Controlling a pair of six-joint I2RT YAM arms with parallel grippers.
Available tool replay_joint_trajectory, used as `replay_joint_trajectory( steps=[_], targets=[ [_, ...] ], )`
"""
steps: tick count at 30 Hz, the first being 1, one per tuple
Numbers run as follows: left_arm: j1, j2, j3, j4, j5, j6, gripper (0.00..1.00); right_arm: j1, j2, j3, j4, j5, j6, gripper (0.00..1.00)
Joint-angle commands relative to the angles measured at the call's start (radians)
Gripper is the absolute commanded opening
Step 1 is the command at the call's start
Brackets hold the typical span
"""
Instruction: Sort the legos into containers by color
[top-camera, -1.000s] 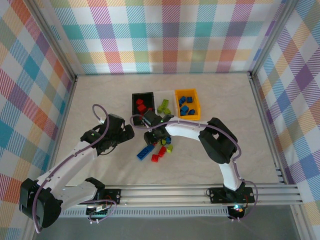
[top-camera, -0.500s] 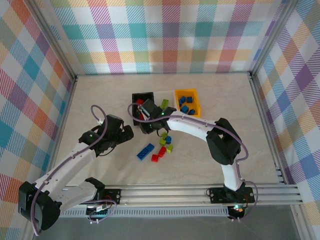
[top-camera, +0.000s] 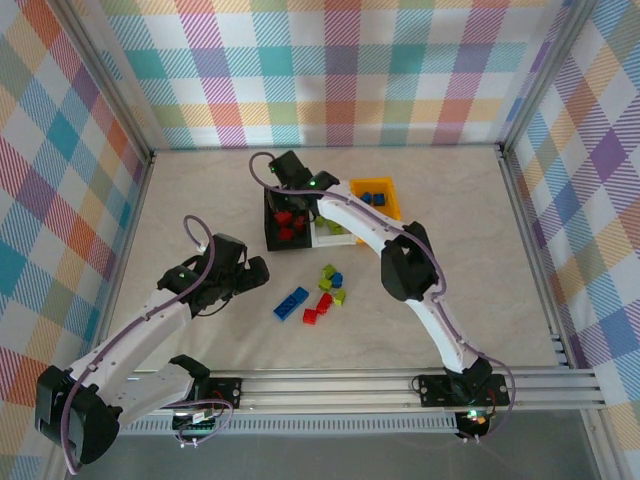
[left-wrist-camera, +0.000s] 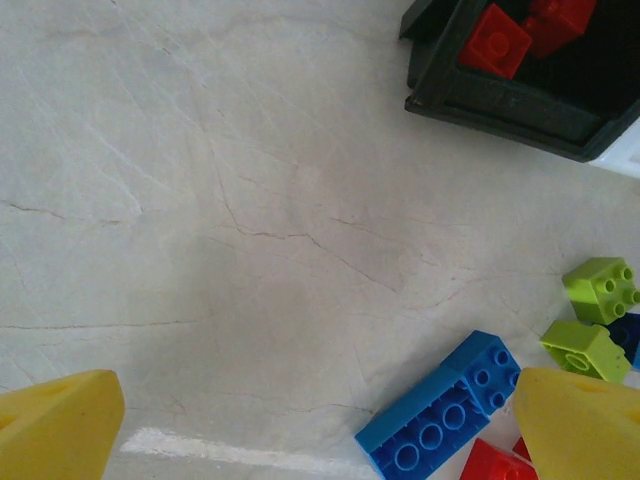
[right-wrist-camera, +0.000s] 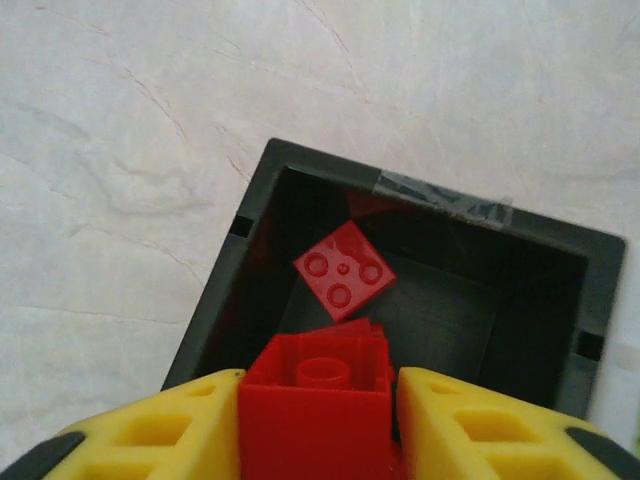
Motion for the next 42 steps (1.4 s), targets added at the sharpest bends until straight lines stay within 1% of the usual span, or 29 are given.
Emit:
replay_joint_trajectory(
  steps=[1,4,7,11,14,17,22,24,26,28,32,35,37,42],
  targets=[
    [0.003,-0.002,-0.010,0.017,0.038,0.036,1.00,0.005,-0.011,0.077,-0.059,0.011,-0.019,0.55],
    [0.002,-0.002,-0.013,0.035,0.073,0.055,1.00,0.006,-0.058,0.045,-0.036,-0.001,-0.020,0.62],
    [0.000,0.017,-0.009,0.045,0.115,0.074,1.00,0.005,-0.143,-0.078,0.022,-0.021,-0.017,0.64],
    [-0.011,0.058,-0.004,0.044,0.155,0.091,1.00,0.005,-0.324,-0.351,0.142,-0.067,0.013,0.67],
    [-0.044,0.082,-0.003,0.054,0.181,0.098,1.00,0.005,-0.453,-0.561,0.201,-0.124,0.051,0.72],
    [-0.125,0.118,0.011,0.059,0.179,0.098,1.00,0.005,-0.587,-0.775,0.258,-0.147,0.089,0.75],
    [-0.333,0.227,0.068,0.040,0.111,0.098,1.00,0.005,-0.779,-1.068,0.307,-0.123,0.128,0.78],
    [-0.417,0.289,0.097,0.040,0.075,0.098,0.97,0.003,-0.853,-1.164,0.320,-0.100,0.147,0.79],
    [-0.465,0.360,0.122,0.049,0.062,0.097,0.94,-0.002,-0.912,-1.236,0.331,-0.091,0.166,0.79],
    [-0.493,0.428,0.146,0.054,0.057,0.095,0.89,-0.013,-0.961,-1.290,0.336,-0.086,0.182,0.80],
    [-0.540,0.540,0.202,0.043,-0.005,0.108,0.77,-0.033,-1.049,-1.368,0.347,-0.077,0.199,0.80],
    [-0.546,0.609,0.229,0.036,-0.025,0.111,0.71,-0.048,-1.097,-1.400,0.349,-0.075,0.205,0.80],
    [-0.547,0.646,0.237,0.036,-0.032,0.109,0.68,-0.055,-1.121,-1.412,0.350,-0.076,0.204,0.80],
    [-0.547,0.715,0.257,0.042,-0.049,0.111,0.58,-0.070,-1.164,-1.430,0.352,-0.077,0.198,0.81]
  ],
)
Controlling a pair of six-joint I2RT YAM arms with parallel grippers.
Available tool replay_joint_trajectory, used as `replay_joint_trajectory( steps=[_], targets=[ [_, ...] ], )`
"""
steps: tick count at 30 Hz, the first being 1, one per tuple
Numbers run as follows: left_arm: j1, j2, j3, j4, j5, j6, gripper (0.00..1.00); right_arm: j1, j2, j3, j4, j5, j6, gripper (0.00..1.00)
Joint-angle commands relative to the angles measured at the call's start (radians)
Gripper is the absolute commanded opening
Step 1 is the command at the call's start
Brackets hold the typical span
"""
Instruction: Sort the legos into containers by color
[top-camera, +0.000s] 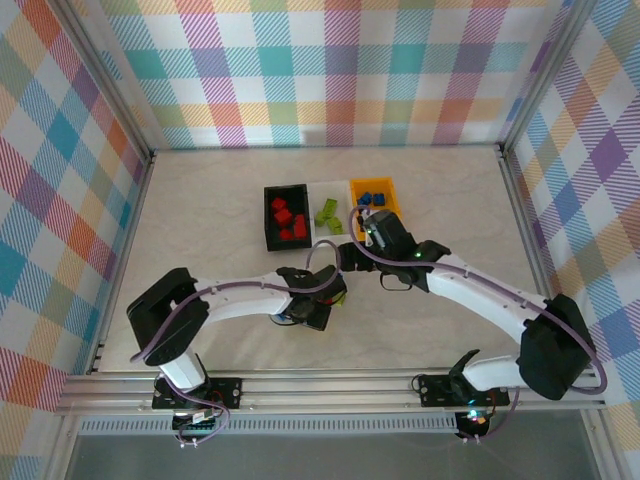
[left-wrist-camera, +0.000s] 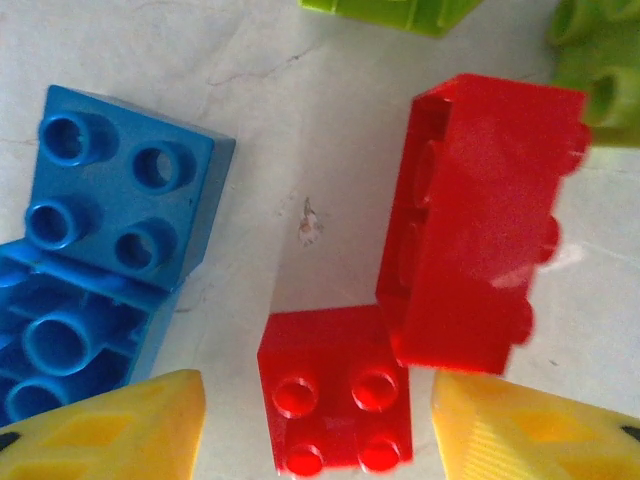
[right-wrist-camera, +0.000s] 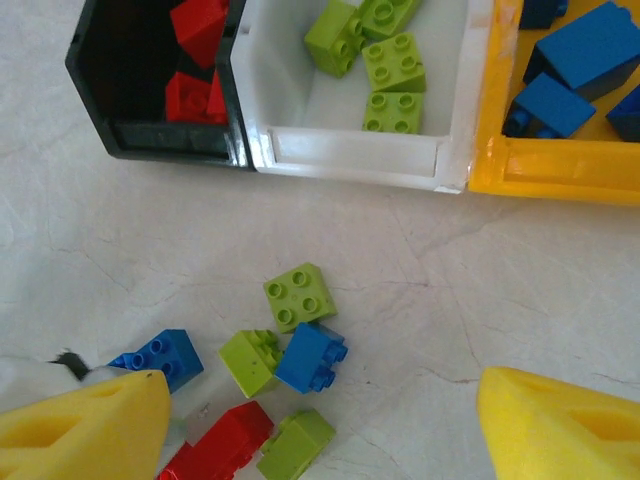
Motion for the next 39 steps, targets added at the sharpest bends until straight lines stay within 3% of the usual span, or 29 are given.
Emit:
replay_joint_trajectory(
  steps=[1,11,17,22,30,39],
  targets=[
    [-0.010,0.035,0.030,-0.013,-0.042,0.012,0.55,-0.011,-0.034,-0.019,0.028,0.010,0.014,0.81],
    [-0.010,0.012,0.031,-0.018,-0.039,0.012,0.28,-0.028,-0.055,-0.033,0.040,0.002,0.016,0.81],
    [0.005,-0.130,0.069,-0.094,-0.089,0.003,0.25,-0.032,-0.059,-0.036,0.041,0.003,0.022,0.81],
    [0.155,-0.199,0.174,-0.130,-0.141,0.053,0.25,-0.035,-0.058,-0.048,0.050,-0.004,0.035,0.82],
    [0.417,0.040,0.396,-0.062,-0.196,0.134,0.24,-0.037,-0.048,-0.057,0.041,-0.012,0.038,0.82],
    [0.512,0.325,0.678,-0.098,-0.225,0.135,0.22,-0.037,-0.066,-0.084,0.038,-0.031,0.049,0.83]
  ],
)
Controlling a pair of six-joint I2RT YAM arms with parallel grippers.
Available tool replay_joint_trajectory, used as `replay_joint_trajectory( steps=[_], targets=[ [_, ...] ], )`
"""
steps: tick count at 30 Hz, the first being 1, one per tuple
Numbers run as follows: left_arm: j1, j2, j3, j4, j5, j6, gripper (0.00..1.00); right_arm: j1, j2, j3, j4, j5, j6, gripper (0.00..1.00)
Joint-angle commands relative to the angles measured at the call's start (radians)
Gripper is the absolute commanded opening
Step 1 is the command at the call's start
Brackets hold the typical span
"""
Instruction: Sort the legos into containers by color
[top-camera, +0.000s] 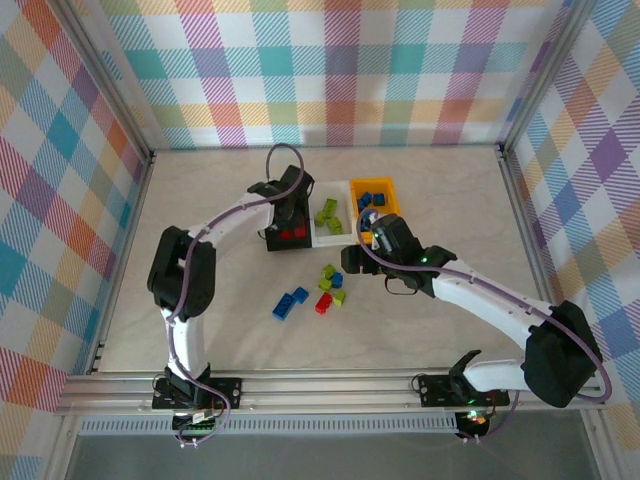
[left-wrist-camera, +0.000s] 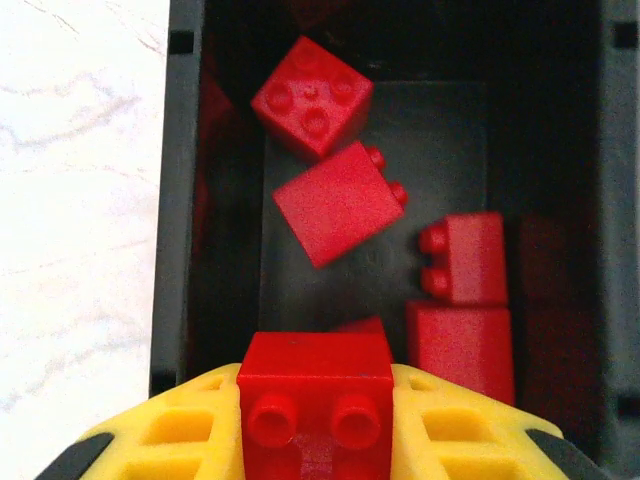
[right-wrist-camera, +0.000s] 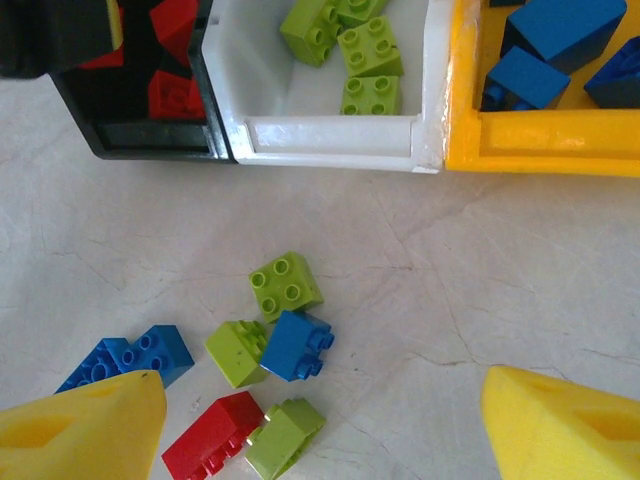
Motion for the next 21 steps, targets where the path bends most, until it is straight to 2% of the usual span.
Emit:
replay_joint_trajectory(
  steps=[1,4,8,14,21],
  targets=[
    [0.014,0.067,0.119,-0.043,-0.014,0.023,0.25,-0.007,-0.030,-0.023,0.009,-0.019,0.013,0.83],
    [0.015,0.096,0.158,-0.054,0.005,0.027,0.49,-0.007,-0.025,-0.023,0.002,-0.041,0.004,0.84],
    [0.013,0.048,0.142,-0.034,0.050,0.018,0.68,-0.007,0.005,-0.022,-0.003,-0.076,-0.001,0.85],
    [-0.015,-0.147,0.024,0.029,0.133,-0.008,0.89,0.007,0.110,0.025,-0.032,-0.133,-0.015,0.85],
    [-0.062,-0.431,-0.270,0.098,0.171,-0.072,0.99,0.080,0.214,0.032,-0.022,-0.108,0.032,0.79]
  ],
)
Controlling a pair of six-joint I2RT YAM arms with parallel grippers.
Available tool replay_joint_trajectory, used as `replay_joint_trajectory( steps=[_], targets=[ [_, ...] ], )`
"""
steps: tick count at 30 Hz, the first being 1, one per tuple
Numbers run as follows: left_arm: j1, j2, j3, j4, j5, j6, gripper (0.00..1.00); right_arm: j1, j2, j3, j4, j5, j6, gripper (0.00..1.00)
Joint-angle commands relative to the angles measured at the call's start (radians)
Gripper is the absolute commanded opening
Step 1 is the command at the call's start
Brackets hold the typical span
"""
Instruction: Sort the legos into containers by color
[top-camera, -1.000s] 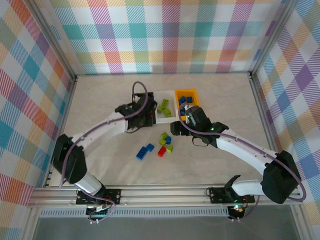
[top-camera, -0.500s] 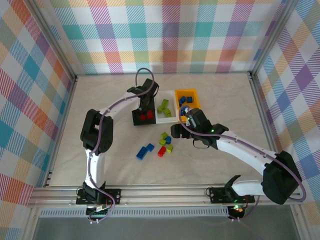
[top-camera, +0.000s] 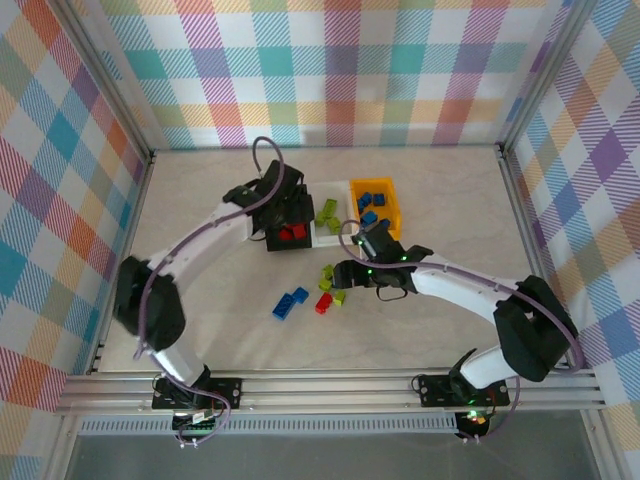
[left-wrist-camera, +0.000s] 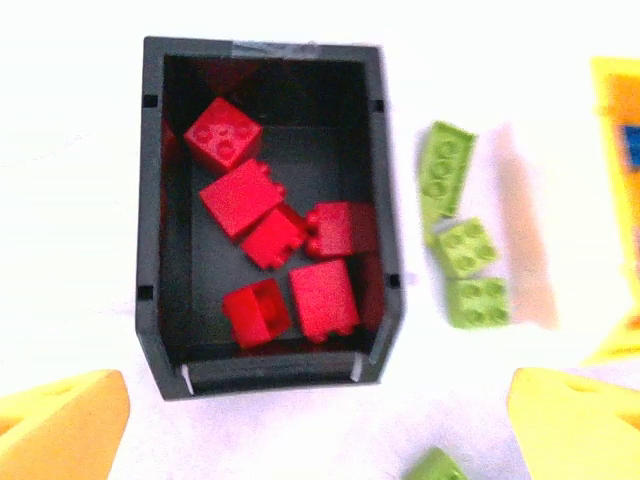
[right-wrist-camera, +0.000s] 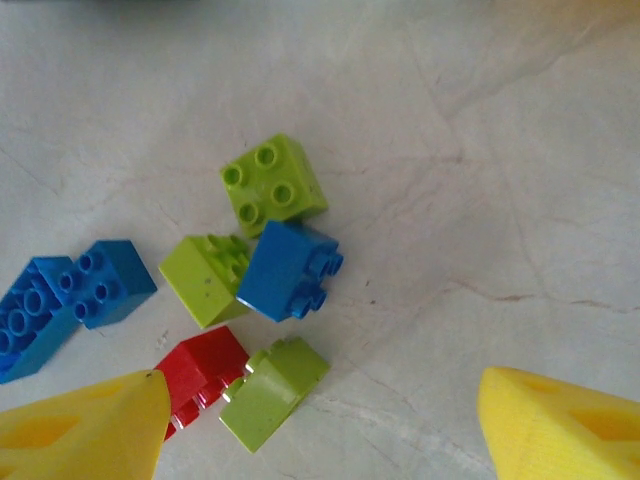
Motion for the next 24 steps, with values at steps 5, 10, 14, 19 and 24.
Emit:
replay_joint_trajectory(
  steps=[5,10,14,19,24],
  targets=[
    [-0.025,-0.258,-0.318,0.063,0.052,-0.099,1.00,0.056,0.105,0.041,0.063,-0.019,0.067,0.77],
    [-0.029,-0.362,-0.435,0.057,0.062,-0.130,1.00,0.067,0.148,0.064,0.047,0.031,0.090,0.70],
    [-0.029,-0.409,-0.478,0.044,0.060,-0.131,1.00,0.069,0.179,0.067,0.033,0.032,0.103,0.67],
    [-0.029,-0.423,-0.501,0.040,0.053,-0.133,1.00,0.090,0.195,0.056,0.009,0.038,0.116,0.60],
    [-0.029,-0.421,-0.504,0.044,0.046,-0.129,1.00,0.103,0.175,0.018,-0.023,0.046,0.133,0.51]
  ],
)
